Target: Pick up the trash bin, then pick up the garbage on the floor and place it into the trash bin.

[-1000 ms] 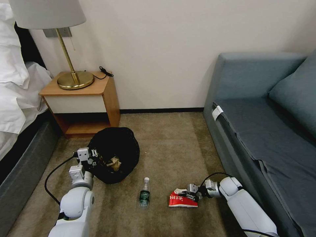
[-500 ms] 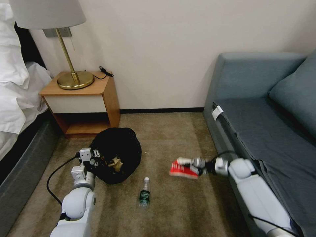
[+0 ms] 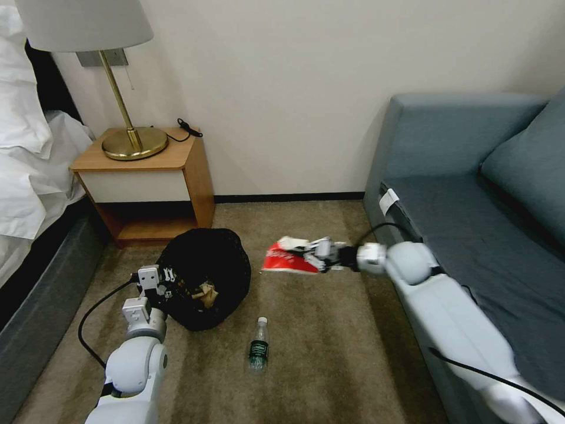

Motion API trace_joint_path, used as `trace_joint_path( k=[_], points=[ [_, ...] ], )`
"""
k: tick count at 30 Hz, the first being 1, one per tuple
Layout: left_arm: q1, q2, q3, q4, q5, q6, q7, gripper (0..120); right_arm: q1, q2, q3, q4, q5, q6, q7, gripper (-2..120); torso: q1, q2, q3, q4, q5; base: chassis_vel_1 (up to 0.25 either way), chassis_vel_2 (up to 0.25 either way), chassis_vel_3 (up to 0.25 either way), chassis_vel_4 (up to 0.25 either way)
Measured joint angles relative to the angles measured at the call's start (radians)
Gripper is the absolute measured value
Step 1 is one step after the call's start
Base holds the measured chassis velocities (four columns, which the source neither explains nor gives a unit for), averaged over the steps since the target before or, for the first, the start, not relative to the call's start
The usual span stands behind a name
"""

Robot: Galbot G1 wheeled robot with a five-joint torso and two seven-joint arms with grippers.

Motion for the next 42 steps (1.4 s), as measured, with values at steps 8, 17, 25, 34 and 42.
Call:
trace_joint_path(
  k=[8, 17, 25, 34, 42],
  points=[
    [0.002, -0.01, 0.003, -0.009, 0.007, 0.003, 0.0, 5, 0.122, 0.124, -0.211, -0.14, -0.009, -0.018, 0.038, 0, 0.0, 0.0, 0.0, 0.0, 0.0003, 0.0, 0.0, 0.0, 0.0],
    [-0.004, -0.02, 0.004, -0.002, 0.017, 0.003, 0.0, 5, 0.214, 0.186, -0.291, -0.25, -0.009, -0.021, 0.043, 0, 0.0, 0.0, 0.0, -0.0001, 0.0003, 0.0, 0.0, 0.0, 0.0],
    [-0.007, -0.028, 0.006, 0.002, 0.028, 0.003, -0.001, 5, 0.292, 0.244, -0.332, -0.359, -0.011, -0.018, 0.046, 0, 0.0, 0.0, 0.0, -0.0001, 0.0003, 0.0, 0.0, 0.0, 0.0],
    [-0.007, -0.036, 0.004, 0.006, 0.037, 0.003, -0.002, 5, 0.35, 0.301, -0.388, -0.431, -0.01, -0.009, 0.073, 0, 0.0, 0.0, 0.0, -0.0001, 0.0003, 0.0, 0.0, 0.0, 0.0],
    [-0.001, -0.038, -0.006, -0.002, 0.038, 0.003, -0.003, 5, 0.347, 0.313, -0.444, -0.415, 0.007, -0.007, 0.121, 0, 0.0, 0.0, 0.0, -0.0001, 0.0005, 0.0, 0.0, 0.0, 0.0]
  ],
)
